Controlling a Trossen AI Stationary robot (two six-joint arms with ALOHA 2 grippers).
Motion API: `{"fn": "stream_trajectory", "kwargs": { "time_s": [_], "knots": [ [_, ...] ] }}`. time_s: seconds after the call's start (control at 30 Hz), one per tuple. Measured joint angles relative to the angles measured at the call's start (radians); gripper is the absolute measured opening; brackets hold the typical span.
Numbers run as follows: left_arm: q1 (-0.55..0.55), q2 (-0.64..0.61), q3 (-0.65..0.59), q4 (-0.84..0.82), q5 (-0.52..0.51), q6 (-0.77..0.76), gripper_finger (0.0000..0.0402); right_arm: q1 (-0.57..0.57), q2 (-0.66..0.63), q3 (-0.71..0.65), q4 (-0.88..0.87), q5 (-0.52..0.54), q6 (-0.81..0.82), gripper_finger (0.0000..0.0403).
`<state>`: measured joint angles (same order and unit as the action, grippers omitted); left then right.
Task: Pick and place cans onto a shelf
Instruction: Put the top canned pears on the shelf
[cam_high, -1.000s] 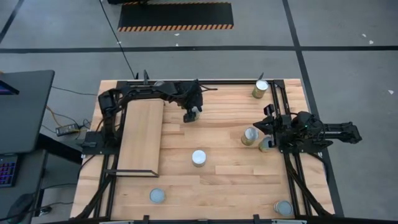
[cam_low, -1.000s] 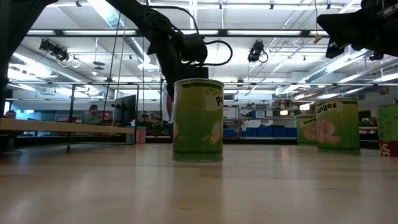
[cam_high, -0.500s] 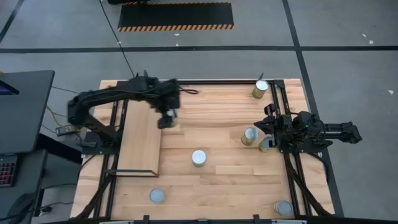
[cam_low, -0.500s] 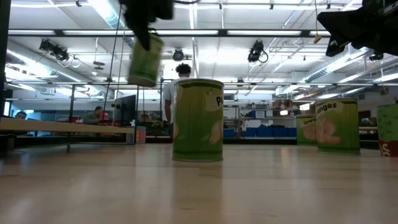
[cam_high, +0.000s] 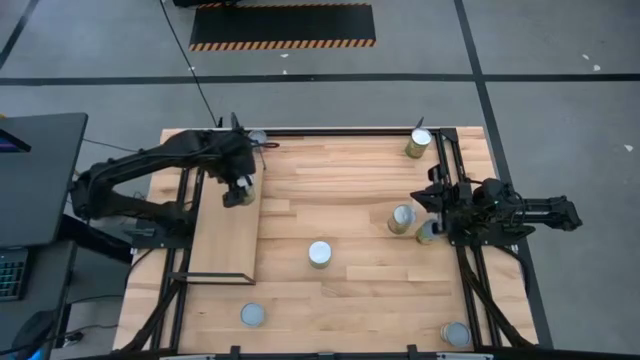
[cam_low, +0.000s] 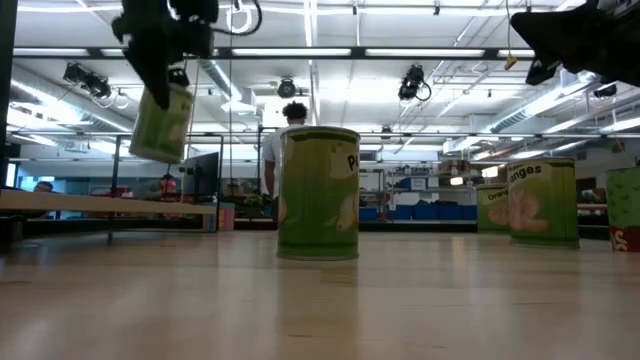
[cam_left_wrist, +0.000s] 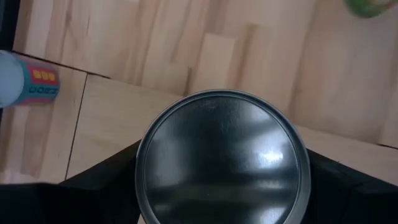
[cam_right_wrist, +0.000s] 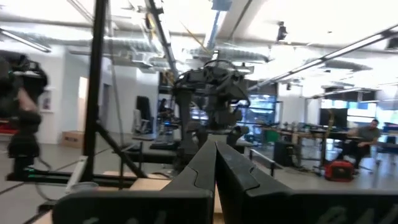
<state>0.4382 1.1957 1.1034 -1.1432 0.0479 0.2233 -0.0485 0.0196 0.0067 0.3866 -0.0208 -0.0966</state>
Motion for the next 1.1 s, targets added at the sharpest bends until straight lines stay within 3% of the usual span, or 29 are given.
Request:
{"fn": "stream_trajectory", "kwargs": {
  "time_s": [0.33, 0.53, 0.97, 1.1],
  "knots": [
    [0.122, 0.009, -0.150, 0.214, -0.042, 0.269, 0.0314, 0.000, 0.000, 0.000, -0.002, 0.022, -0.004, 0.0013],
    [0.168, 0.009, -0.213, 0.308, -0.105, 0.343, 0.0324, 0.000, 0.000, 0.000, -0.002, 0.022, 0.020, 0.0013],
    [0.177, 0.045, -0.216, 0.364, -0.098, 0.319, 0.0349, 0.000, 0.000, 0.000, 0.002, 0.021, 0.026, 0.0013],
    [0.175, 0.064, -0.215, 0.363, -0.137, 0.339, 0.0352, 0.000, 0.000, 0.000, 0.010, 0.021, 0.024, 0.0013]
  ]
}}
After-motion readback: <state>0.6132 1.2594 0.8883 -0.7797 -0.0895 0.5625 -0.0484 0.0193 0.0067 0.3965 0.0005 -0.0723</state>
